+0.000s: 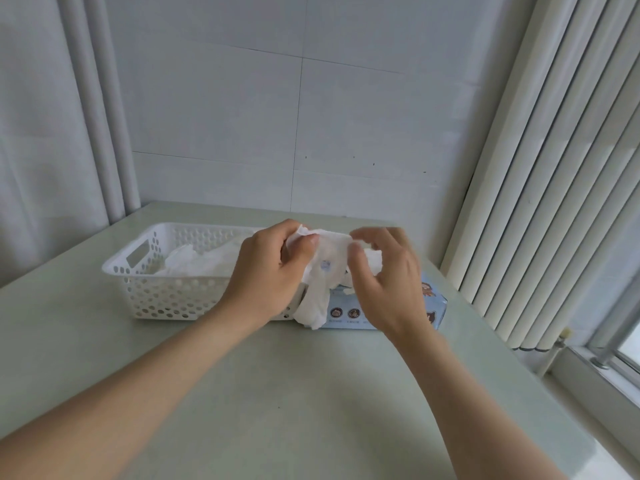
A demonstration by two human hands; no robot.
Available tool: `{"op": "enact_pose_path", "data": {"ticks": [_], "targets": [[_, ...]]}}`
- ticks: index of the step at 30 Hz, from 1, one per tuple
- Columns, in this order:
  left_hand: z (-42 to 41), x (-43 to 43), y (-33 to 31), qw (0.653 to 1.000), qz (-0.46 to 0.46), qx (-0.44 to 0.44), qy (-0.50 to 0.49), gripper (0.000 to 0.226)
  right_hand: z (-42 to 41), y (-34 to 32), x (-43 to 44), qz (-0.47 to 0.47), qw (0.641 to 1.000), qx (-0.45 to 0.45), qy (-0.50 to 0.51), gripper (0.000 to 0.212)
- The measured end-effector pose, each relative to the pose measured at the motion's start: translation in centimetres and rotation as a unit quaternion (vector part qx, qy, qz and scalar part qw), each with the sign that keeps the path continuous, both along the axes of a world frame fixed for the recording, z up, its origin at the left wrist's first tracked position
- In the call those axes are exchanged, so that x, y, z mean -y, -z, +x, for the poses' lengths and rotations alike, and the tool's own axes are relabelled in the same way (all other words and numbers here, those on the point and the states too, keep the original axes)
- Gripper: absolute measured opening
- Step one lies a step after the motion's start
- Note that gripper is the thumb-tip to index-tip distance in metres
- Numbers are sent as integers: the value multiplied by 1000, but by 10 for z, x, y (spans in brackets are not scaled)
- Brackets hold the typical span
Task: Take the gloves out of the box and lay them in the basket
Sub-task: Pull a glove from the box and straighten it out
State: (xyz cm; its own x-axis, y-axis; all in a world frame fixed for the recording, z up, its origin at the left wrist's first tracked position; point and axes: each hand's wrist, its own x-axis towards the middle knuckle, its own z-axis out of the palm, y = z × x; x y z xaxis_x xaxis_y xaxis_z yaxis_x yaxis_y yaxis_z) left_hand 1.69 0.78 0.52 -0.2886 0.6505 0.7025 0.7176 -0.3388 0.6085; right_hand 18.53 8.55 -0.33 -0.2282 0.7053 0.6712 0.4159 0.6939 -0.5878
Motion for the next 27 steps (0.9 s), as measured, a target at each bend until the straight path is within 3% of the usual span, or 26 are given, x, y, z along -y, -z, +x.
{"op": "enact_pose_path", "data": {"ticks": [2, 5, 9, 13, 14, 17, 22, 24, 27], "targets": [[1, 2, -2, 999, -6, -9, 44, 31, -3, -4, 7, -43, 995, -23, -88, 35], [2, 5, -4, 997, -13, -5, 70, 34, -6, -6, 9, -63, 991, -27, -119, 24], [-1, 6, -8, 995, 3, 74, 69, 38, -3, -16, 16, -148, 966, -111, -183, 31], [-14, 7, -17, 992, 17, 120, 25, 36, -2, -18, 16, -234, 945, -90, -212, 18], [-18, 7, -20, 992, 19, 125, 13, 35, -3, -18, 16, -242, 942, -77, -219, 31], [-32, 5, -26, 988, 28, 149, -10, 33, -6, -17, 17, -267, 935, -76, -222, 53], [-53, 6, -34, 984, 38, 172, -35, 45, -26, -20, 18, -327, 908, -151, -216, 40], [-63, 6, -35, 981, 32, 182, -54, 48, -40, -23, 15, -318, 920, -152, -170, 28], [-77, 5, -36, 977, 18, 197, -86, 39, -61, -31, 5, -232, 964, -105, -77, 22]]}}
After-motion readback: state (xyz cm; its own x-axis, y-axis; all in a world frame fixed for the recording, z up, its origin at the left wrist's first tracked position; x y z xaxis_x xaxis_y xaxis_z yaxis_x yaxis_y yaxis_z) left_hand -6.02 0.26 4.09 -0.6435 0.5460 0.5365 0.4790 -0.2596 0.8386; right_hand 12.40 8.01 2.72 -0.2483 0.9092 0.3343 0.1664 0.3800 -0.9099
